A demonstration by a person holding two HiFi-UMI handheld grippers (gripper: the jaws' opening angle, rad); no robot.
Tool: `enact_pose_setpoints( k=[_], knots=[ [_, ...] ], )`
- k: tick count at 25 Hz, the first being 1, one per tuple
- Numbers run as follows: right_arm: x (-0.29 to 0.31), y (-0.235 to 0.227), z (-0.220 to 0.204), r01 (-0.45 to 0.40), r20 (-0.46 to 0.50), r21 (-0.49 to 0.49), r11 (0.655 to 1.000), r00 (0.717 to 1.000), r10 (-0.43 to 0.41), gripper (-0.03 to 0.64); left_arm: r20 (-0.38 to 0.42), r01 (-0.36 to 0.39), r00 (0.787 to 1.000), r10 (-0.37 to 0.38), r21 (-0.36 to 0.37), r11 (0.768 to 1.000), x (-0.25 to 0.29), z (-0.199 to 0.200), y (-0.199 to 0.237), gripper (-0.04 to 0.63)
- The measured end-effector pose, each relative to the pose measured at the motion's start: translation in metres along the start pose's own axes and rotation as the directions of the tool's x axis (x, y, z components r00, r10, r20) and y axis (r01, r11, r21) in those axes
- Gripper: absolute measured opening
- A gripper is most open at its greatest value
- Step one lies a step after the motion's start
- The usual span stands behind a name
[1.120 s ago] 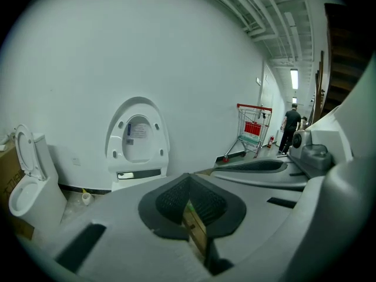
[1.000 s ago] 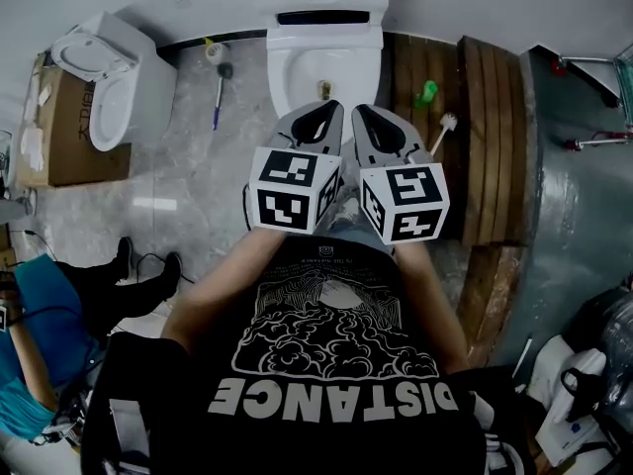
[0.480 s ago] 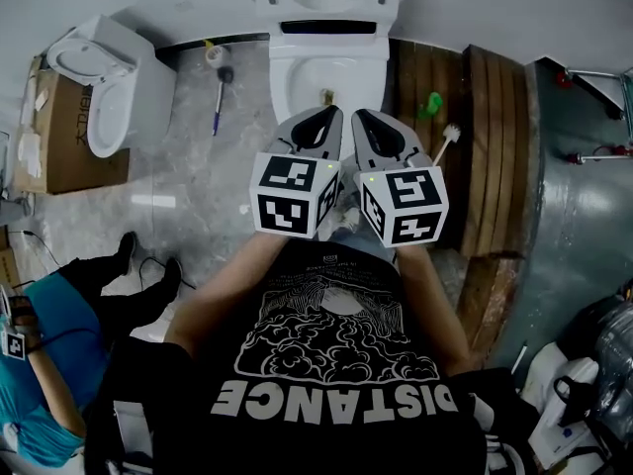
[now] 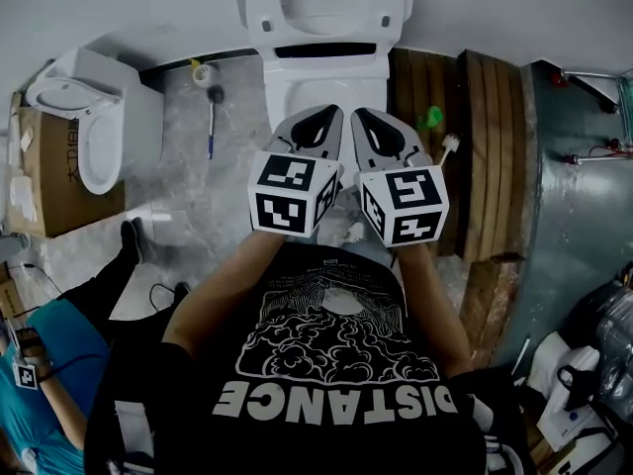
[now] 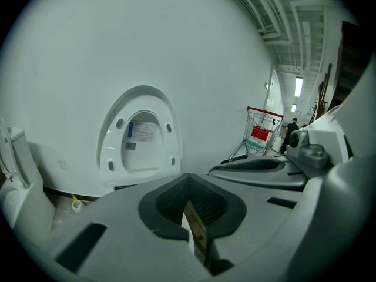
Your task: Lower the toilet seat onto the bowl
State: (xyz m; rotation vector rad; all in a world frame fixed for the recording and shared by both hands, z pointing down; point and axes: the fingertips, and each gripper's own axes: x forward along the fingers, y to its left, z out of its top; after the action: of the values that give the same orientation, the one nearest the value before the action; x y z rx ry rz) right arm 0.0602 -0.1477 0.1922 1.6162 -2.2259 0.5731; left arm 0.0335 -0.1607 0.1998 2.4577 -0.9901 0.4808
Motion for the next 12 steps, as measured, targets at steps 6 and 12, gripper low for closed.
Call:
enact_pose_setpoints(
  k=[6,12],
  knots=[
    [0.043,-0.006,0.029,0.032,-0.004,-0.020,0.999,0.999,-0.032,0.021,0.029,0.081,0.996,-0.081,0.000,0.997,0.024,0.035,0.034,0.012],
    [0.081,-0.020,0.066,0.046,0.000,-0.069,0.997,0.999,-0.046,0.021,0.028,0.110,0.993,-0.111,0.040,0.993,0.050,0.070,0.068,0.012]
  ],
)
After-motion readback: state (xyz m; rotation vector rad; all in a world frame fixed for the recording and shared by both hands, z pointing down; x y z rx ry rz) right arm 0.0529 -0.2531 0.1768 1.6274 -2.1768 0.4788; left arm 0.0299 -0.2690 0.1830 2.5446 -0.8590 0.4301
